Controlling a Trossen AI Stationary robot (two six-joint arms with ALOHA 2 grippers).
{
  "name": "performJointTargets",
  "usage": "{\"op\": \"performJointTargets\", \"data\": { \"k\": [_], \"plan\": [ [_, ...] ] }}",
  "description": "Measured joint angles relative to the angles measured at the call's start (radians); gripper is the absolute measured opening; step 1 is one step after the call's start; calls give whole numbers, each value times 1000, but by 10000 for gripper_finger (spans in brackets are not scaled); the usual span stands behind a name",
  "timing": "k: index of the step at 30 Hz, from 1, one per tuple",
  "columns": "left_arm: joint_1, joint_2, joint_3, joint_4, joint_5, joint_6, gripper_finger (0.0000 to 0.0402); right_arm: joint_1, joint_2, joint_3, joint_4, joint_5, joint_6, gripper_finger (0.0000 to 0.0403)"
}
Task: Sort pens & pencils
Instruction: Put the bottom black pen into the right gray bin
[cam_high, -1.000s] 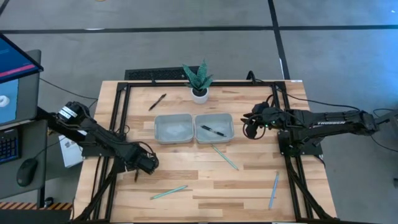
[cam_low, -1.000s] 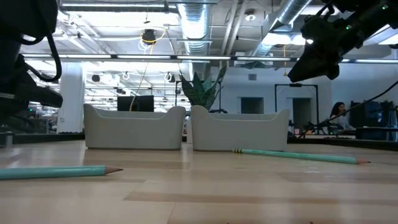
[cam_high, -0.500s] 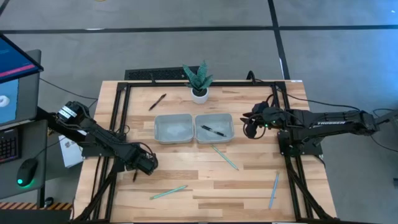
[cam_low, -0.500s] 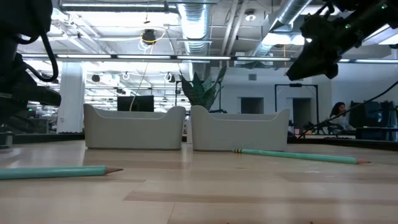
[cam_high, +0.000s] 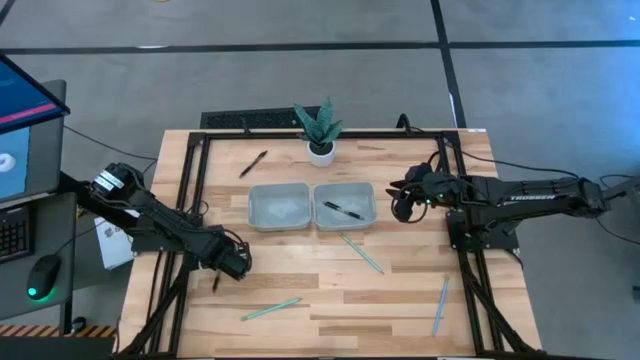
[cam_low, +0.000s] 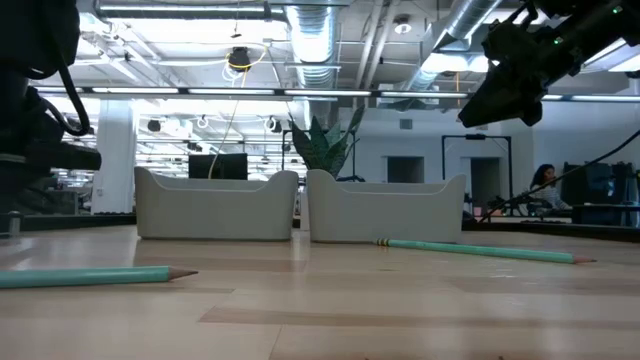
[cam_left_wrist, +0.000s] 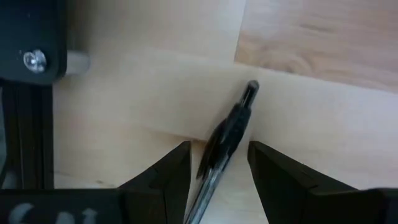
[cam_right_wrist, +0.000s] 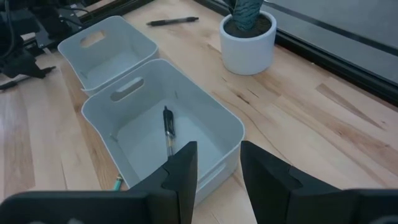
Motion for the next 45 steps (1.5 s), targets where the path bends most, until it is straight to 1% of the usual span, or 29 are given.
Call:
{"op": "performJointTargets", "data": {
  "k": [5,10,16,19,26,33,38,42,45],
  "plan": [
    [0,0,0,23,-15,28,155,0,0,0,0,0,0,143],
    [0,7,-1,49,-28,100,155,0,0,0,0,0,0,143],
    [3,9,-2,63,23,195,155,0,0,0,0,0,0,143],
    [3,9,-2,66,25,233,155,0,0,0,0,0,0,143],
    [0,10,0,59,-10,236,155,0,0,0,0,0,0,143],
    [0,10,1,48,-13,251,155,0,0,0,0,0,0,143],
    [0,10,1,58,-10,183,155,0,0,0,0,0,0,143],
    [0,8,0,60,-11,193,155,0,0,0,0,0,0,143],
    [0,8,-1,70,-14,238,155,0,0,0,0,0,0,143]
  ]
}}
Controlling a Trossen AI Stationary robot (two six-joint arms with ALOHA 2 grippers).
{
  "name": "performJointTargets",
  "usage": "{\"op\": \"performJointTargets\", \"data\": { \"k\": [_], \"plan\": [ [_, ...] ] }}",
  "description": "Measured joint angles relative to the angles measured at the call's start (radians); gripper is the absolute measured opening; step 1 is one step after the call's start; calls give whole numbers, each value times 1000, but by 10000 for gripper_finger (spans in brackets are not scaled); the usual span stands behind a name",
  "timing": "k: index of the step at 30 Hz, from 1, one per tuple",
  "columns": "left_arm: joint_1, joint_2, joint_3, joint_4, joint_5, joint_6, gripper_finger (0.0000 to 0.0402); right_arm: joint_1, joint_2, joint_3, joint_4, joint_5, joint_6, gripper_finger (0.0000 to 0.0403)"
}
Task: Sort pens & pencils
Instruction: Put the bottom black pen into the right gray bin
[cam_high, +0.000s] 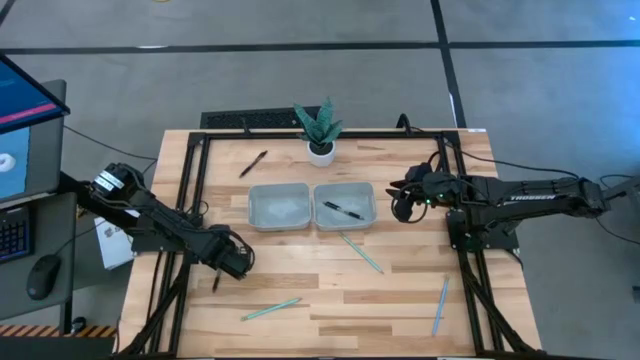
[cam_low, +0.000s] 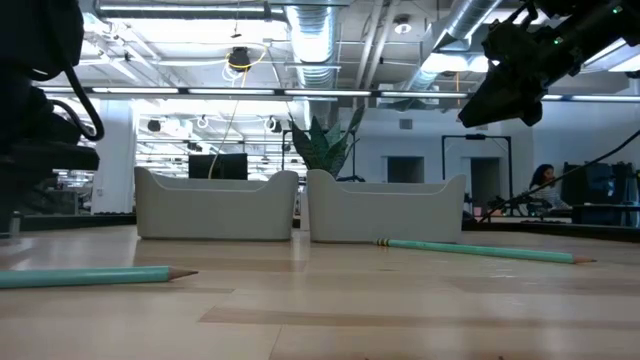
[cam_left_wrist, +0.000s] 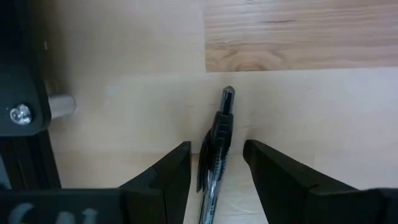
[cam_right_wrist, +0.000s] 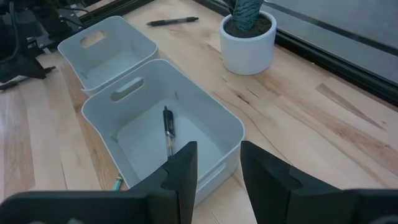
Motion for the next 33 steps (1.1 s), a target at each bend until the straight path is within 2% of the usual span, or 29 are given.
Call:
{"op": "performJointTargets", "data": {
  "k": [33],
  "plan": [
    [0,0,1,35,17,-91,155,0,0,0,0,0,-42,143]
  ]
}}
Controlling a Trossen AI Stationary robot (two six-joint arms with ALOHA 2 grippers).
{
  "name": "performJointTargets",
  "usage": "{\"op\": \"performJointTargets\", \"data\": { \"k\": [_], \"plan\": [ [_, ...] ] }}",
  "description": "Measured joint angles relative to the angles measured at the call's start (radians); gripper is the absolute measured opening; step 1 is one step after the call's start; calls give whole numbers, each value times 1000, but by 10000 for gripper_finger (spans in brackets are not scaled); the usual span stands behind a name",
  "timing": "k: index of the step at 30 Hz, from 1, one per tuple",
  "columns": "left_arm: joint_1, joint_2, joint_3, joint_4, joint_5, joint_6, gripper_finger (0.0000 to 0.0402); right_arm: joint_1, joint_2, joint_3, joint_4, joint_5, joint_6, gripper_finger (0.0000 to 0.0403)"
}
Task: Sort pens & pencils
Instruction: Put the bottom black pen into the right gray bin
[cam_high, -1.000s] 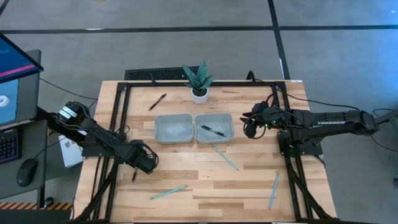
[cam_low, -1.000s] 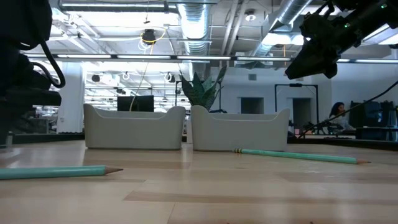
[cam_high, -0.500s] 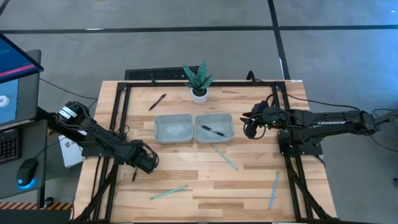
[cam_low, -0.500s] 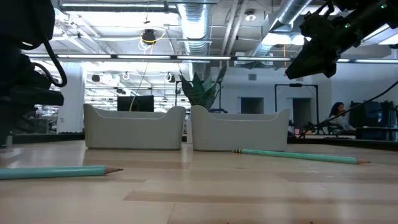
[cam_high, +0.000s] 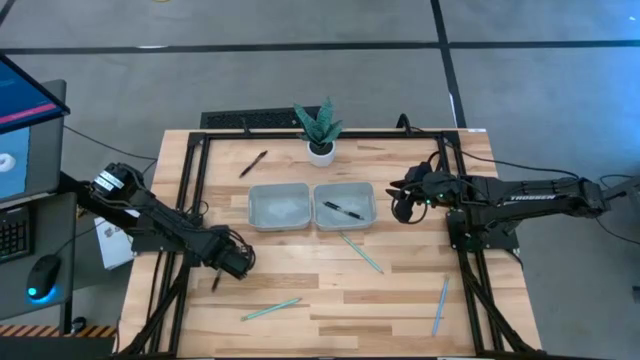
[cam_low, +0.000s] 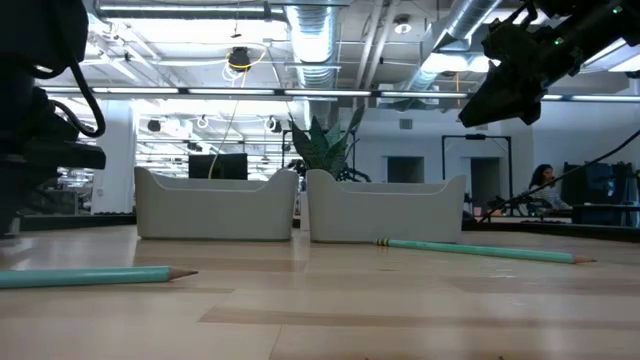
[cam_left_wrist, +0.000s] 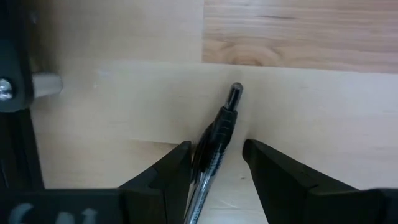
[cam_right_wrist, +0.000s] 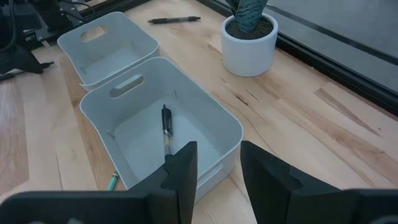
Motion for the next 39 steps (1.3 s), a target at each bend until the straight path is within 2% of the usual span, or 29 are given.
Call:
{"op": "performJointTargets", "data": {
  "k": [19,23,32,36,39],
  "plan": [
    [0,0,1,35,-16,50,154,0,0,0,0,0,0,143],
    [0,0,2,38,-16,50,130,0,0,0,0,0,0,143],
    [0,-1,3,47,-16,50,37,0,0,0,0,0,0,143],
    [0,0,3,47,-17,43,30,0,0,0,0,0,0,143],
    [0,0,2,50,-26,31,41,0,0,0,0,0,0,143]
  ]
}}
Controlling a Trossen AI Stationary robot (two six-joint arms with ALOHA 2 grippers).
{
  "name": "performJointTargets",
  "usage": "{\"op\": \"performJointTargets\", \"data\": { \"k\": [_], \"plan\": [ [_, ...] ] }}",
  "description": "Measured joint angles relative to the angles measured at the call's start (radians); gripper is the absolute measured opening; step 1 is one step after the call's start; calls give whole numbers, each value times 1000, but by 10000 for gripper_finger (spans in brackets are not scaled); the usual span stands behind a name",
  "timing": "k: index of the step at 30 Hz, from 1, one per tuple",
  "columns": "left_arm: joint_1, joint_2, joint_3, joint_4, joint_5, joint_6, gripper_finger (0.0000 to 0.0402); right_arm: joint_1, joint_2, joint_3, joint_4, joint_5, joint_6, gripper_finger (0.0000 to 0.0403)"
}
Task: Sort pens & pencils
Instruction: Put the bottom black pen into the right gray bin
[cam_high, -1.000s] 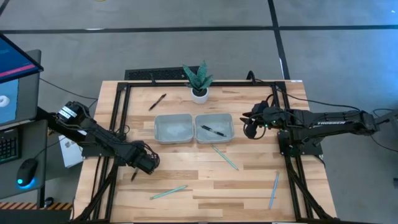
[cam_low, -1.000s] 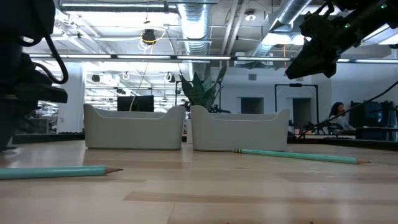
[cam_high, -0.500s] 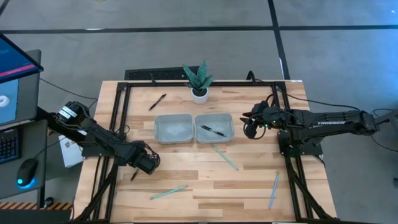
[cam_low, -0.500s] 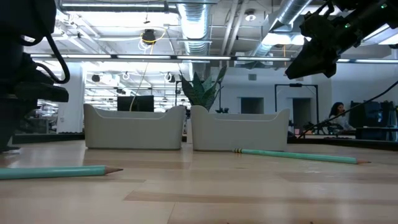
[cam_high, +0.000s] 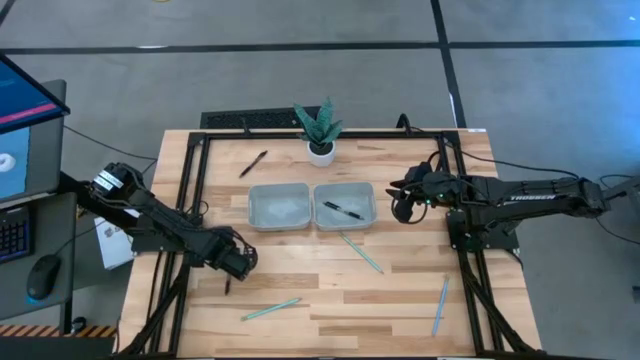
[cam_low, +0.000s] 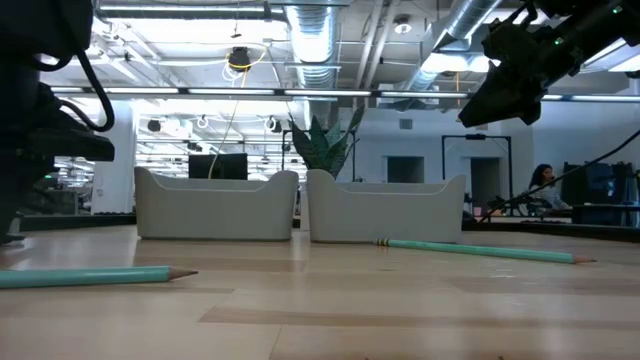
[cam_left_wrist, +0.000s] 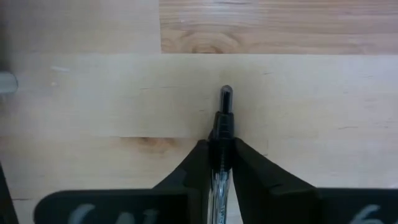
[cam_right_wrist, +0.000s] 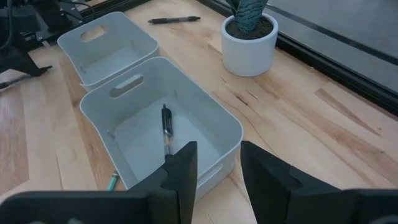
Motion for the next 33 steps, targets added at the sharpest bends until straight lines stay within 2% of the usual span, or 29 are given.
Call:
{"op": "performJointTargets", "data": {
  "k": [4,12,20,33],
  "plan": [
    [0,0,-1,5,-5,-1,56,0,0,0,0,0,0,143],
    [0,0,-1,6,-8,-5,35,0,0,0,0,0,0,143],
    [0,0,-1,13,-9,-9,48,0,0,0,0,0,0,143],
    [-1,0,-1,15,-20,-8,45,0,0,0,0,0,0,143]
  ]
}}
